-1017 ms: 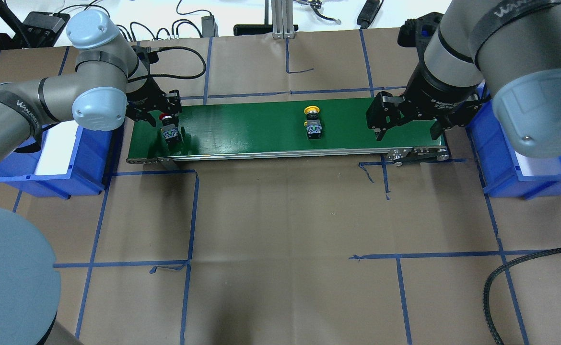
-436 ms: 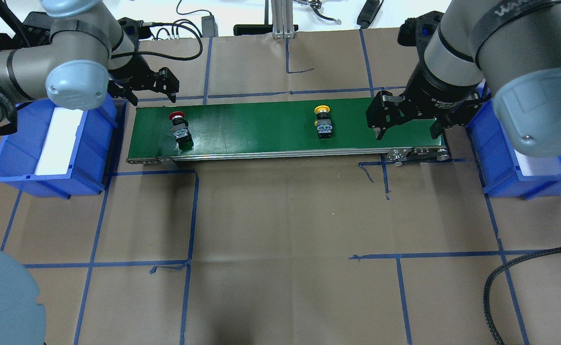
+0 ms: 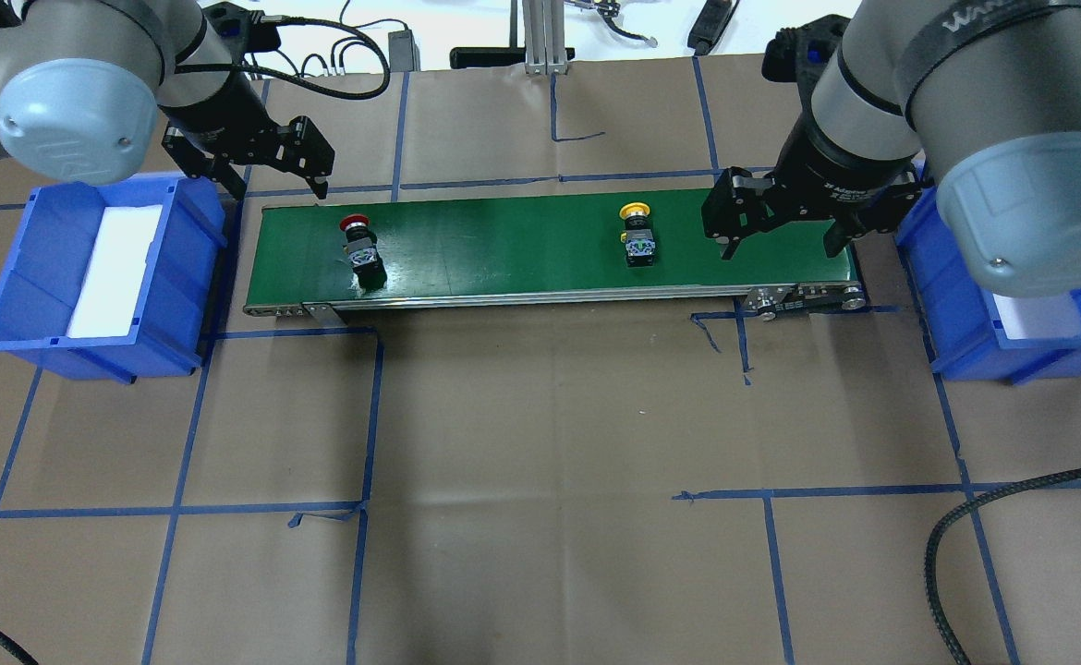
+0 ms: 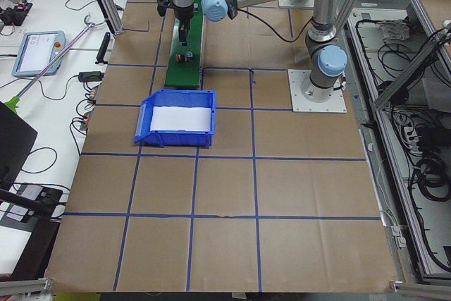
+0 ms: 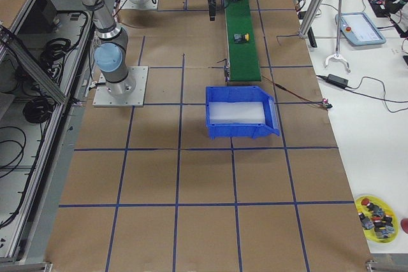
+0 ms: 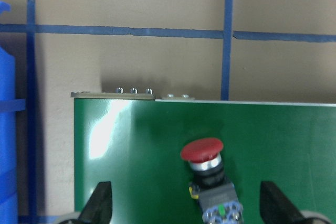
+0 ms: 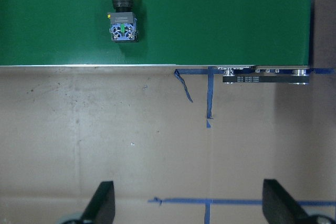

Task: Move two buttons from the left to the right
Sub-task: 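Release the red button with the left gripper while the right gripper reaches out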

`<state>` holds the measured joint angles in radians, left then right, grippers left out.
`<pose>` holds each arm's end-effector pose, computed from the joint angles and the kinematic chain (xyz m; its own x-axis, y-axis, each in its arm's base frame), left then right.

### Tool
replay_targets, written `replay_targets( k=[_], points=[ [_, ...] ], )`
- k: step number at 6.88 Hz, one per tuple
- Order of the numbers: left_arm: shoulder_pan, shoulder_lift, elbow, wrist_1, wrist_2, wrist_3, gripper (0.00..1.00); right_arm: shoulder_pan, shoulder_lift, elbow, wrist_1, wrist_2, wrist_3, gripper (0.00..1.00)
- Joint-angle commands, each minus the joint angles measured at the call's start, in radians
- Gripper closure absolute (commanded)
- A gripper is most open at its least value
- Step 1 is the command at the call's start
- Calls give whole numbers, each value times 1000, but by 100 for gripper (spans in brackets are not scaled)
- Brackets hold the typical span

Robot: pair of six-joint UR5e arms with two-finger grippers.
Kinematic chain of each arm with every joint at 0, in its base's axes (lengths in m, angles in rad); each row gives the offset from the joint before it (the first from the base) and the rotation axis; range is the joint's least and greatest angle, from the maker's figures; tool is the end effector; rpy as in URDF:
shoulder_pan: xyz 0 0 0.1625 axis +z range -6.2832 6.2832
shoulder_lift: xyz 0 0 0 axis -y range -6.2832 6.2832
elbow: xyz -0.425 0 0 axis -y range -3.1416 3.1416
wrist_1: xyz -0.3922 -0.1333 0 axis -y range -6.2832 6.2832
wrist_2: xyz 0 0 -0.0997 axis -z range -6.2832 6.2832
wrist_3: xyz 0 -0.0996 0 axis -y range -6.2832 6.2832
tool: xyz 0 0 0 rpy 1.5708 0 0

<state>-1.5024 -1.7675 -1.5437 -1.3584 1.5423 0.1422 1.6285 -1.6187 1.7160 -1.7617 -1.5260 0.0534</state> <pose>-0.0966 -0.5815 0.4179 -0.9970 0.0748 0.0221 0.0738 0.9962 -0.0464 0.1651 -0.4698 0.4592 -0.9987 -0.0087 -0.0495 -0.0041 0.9958 -0.0910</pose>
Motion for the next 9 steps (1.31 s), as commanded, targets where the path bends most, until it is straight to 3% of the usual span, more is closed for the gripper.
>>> replay_targets(
  k=[1,3,5,7,9],
  points=[
    [-19,89,-4,-88,1,2,0,-10,125,-1,-170,-5,-4,0],
    [-19,109,-15,-90,12,2,0,-29,207,-15,-283,-8,0,0],
    [-19,125,-29,-81,19,-6,0,-47,317,-30,-291,14,2,0],
    [-19,125,-27,-73,68,-13,0,-52,422,-128,-318,14,3,0],
    [-19,125,-26,-73,56,-45,0,-49,459,-141,-311,12,2,0]
  ],
)
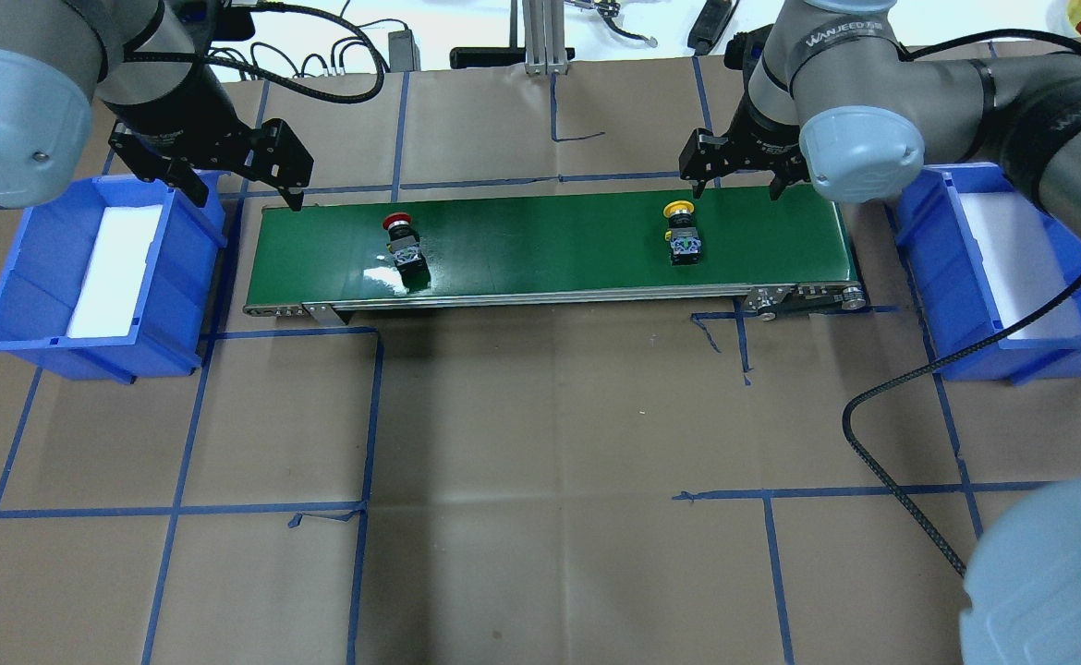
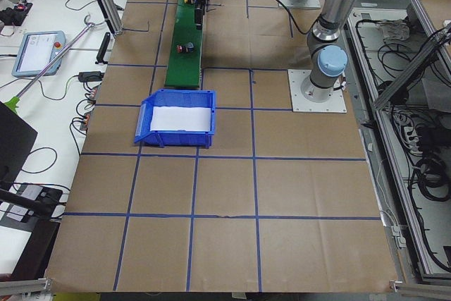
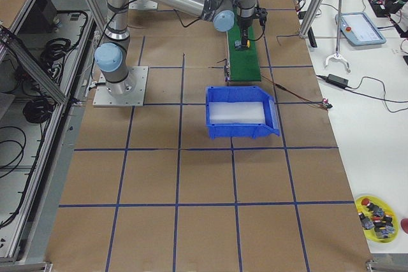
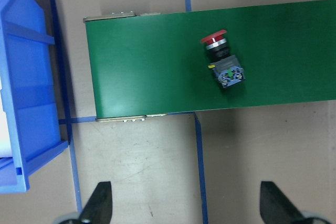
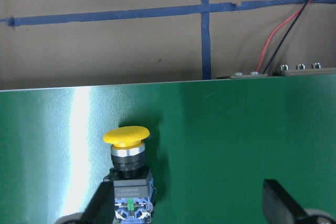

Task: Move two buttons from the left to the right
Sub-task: 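Grasp the yellow button on the belt with the right gripper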

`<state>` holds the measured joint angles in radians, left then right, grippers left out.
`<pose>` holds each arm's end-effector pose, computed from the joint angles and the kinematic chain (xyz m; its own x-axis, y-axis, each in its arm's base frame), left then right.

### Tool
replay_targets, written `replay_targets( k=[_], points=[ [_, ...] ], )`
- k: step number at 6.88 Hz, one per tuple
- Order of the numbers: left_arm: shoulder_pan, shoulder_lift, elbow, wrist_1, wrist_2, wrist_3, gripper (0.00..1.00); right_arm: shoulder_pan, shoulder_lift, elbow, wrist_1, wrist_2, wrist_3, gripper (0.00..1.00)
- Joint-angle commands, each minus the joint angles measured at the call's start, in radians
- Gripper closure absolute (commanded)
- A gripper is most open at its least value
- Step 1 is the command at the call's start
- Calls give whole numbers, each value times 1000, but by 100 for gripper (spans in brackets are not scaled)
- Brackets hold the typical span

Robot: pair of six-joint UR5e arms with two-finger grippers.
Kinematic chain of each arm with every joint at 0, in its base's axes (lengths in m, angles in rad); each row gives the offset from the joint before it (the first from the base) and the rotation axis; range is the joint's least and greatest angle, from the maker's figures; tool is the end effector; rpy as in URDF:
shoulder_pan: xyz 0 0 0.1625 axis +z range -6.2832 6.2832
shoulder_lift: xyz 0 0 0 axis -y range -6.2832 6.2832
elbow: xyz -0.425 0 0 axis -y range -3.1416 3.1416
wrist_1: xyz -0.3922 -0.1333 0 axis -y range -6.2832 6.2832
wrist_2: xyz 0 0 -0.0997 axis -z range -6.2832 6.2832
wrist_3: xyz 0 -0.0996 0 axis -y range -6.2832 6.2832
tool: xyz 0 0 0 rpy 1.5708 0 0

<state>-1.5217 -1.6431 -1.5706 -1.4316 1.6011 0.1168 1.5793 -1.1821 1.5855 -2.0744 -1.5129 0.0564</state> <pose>-0.1042 -0.5338 0.4655 -0.9971 0.0654 -0.0378 0.0677 0.9957 -0.0631 0.1444 -0.6297 0.3129 -0.9971 0.0418 -0.0631 0.0478 0.9942 -0.0966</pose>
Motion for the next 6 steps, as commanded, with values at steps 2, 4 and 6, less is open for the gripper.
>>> replay_targets(
  k=[2,4,6],
  points=[
    [-2,-3,0,-1,-3,-67,0,2,25,8,8,0,-1,0],
    [-2,0,0,-1,-4,-69,0,2,39,42,-3,0,-1,0],
    [-2,-4,1,-1,-4,-69,0,1,64,59,-4,-1,-3,0]
  ],
)
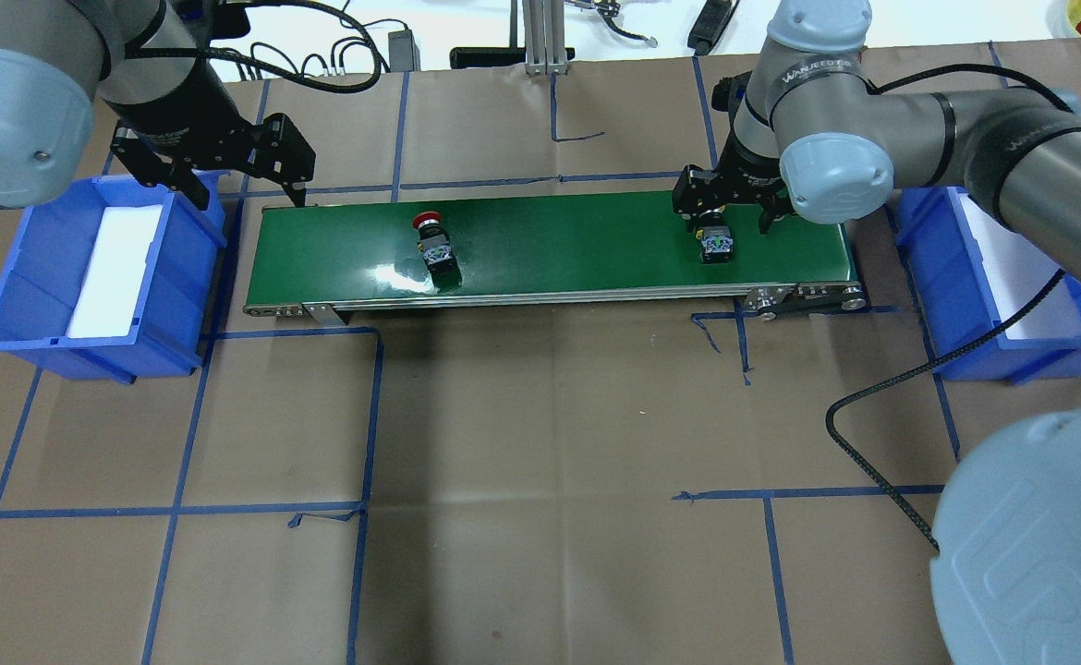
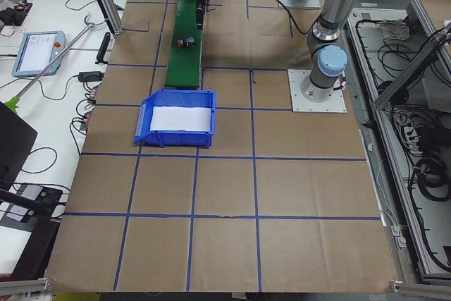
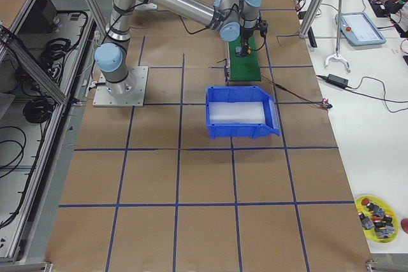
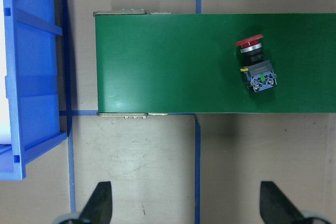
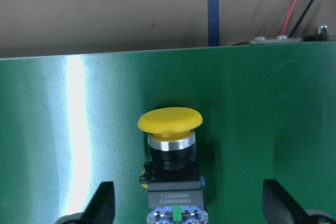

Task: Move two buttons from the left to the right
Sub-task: 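Grasp the yellow button on the belt with the right gripper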

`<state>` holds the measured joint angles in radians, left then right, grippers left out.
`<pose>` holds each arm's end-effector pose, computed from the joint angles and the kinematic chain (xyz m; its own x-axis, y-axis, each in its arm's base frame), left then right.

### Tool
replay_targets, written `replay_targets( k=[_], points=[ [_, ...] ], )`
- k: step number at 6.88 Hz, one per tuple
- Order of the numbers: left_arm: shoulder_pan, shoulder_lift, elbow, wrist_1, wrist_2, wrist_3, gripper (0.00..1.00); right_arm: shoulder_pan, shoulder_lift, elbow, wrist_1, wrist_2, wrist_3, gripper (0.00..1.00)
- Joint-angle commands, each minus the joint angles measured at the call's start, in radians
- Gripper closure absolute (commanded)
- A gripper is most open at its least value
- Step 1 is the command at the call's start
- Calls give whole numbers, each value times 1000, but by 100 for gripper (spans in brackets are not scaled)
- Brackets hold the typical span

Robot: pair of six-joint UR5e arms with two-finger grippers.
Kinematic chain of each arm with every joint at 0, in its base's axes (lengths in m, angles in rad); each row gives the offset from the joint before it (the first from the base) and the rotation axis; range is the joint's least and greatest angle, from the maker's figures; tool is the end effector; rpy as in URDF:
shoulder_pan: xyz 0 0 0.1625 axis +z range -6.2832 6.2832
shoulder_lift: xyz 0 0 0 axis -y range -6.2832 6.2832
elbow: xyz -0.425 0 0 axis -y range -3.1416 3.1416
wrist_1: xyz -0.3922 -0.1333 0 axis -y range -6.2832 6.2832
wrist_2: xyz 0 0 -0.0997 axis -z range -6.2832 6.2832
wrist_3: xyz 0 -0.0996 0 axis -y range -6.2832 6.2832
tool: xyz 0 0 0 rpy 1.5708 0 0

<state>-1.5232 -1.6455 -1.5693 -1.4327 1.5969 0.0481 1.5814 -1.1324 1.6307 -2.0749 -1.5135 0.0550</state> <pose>-0.1054 -0.5344 0.4647 -0.9996 -0.0013 -0.0291 0.0006 0.9980 -0.0635 0.1456 -0.6237 0.2610 -0.9974 0.0441 -0.0575 0.0443 0.9990 -0.0027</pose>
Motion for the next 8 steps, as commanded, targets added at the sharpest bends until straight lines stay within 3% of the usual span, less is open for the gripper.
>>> replay_targets(
  k=[1,2,3,5,7,8],
  points=[
    [0,-4,2,0,0,1,0,-1,16,17,-4,-4,-12,40],
    [0,-1,0,2,1,1,0,-4,14,11,-4,-1,-18,77],
    [0,-4,2,2,0,1,0,-9,13,5,-5,-2,-26,92],
    [0,-2,2,2,0,1,0,-46,-4,-40,1,-20,-61,93],
    [0,-2,2,2,0,1,0,-142,-146,-72,60,-11,-61,90],
    [1,-2,3,2,0,1,0,-237,-209,-78,152,-2,-113,90]
  ],
)
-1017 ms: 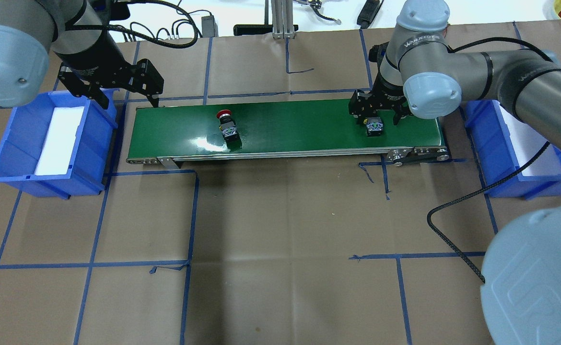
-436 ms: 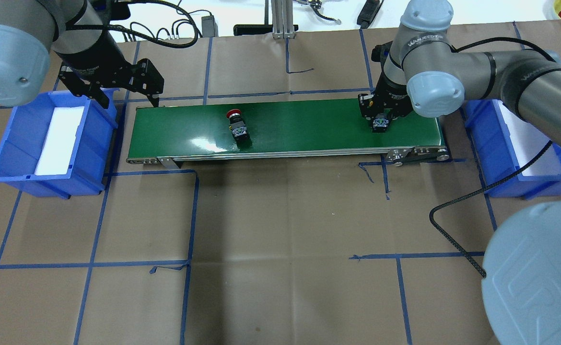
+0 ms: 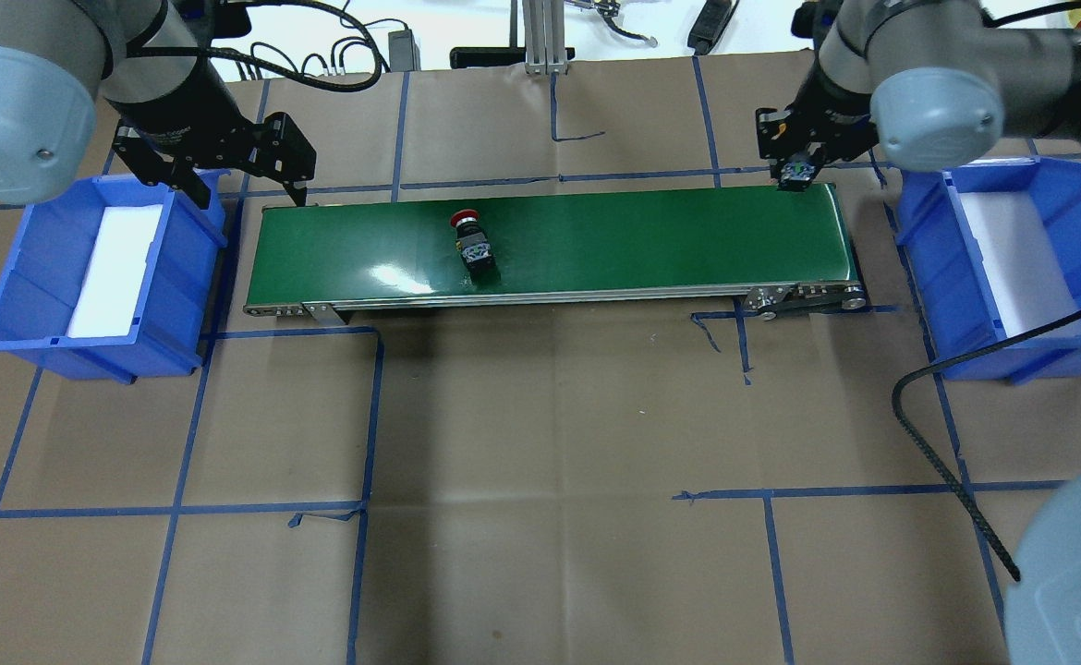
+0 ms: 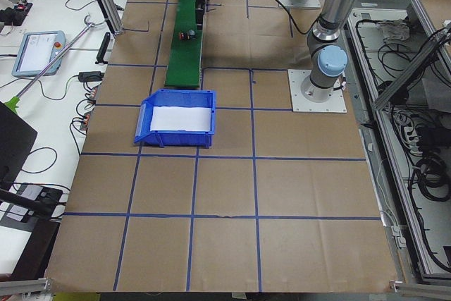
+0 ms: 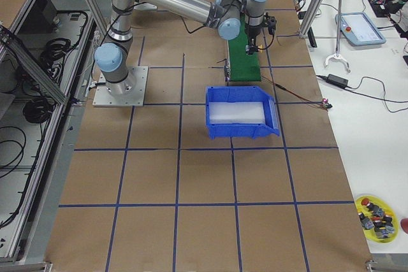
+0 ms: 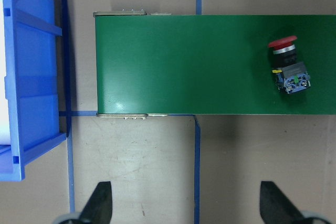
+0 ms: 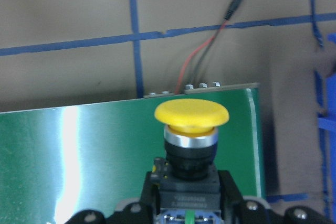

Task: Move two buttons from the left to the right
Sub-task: 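Carry the yellow button into the blue bin beside the right arm and lower it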

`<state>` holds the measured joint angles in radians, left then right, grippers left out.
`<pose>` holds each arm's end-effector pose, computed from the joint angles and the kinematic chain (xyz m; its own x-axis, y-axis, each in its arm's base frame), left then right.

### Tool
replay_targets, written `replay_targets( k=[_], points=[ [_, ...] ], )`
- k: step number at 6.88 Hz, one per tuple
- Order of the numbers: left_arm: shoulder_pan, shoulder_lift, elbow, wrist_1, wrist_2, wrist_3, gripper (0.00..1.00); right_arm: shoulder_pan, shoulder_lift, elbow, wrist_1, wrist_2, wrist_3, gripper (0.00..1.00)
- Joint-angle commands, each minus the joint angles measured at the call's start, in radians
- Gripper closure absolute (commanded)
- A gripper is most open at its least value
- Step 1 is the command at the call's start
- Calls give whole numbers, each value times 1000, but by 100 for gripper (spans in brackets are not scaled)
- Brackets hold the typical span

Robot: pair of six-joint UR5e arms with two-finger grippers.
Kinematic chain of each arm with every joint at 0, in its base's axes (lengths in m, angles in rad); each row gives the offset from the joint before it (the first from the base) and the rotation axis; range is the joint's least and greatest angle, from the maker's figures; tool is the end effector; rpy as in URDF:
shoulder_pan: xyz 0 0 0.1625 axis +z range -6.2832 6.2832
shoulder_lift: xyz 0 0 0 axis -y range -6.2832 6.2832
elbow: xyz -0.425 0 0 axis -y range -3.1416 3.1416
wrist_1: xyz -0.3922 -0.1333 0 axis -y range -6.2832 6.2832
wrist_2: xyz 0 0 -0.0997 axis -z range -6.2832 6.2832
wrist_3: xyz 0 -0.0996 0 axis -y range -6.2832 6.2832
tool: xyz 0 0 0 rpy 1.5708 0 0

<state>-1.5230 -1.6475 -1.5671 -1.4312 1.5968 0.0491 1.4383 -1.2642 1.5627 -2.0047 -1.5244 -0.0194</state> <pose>-0.1052 -0.5355 0.4649 -0.9996 -0.0005 -0.0292 0.0014 0.9979 -0.0652 0.0554 -0.6282 0.3672 -0.9933 0.1067 -0.0433 0.1117 0.9844 -0.1359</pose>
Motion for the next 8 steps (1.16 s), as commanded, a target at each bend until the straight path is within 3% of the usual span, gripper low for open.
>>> replay_targets(
  k=[1,4,6,8],
  points=[
    [1,0,1,0,0,0,0,-184,-113,-9,104,7,-194,91],
    [1,-20,22,0,6,0,0,-379,-124,8,153,3,-515,94],
    [1,-20,21,0,6,0,0,-435,-126,96,136,10,-554,95],
    [1,-12,13,0,5,0,0,-489,-119,199,23,10,-589,96]
  ],
)
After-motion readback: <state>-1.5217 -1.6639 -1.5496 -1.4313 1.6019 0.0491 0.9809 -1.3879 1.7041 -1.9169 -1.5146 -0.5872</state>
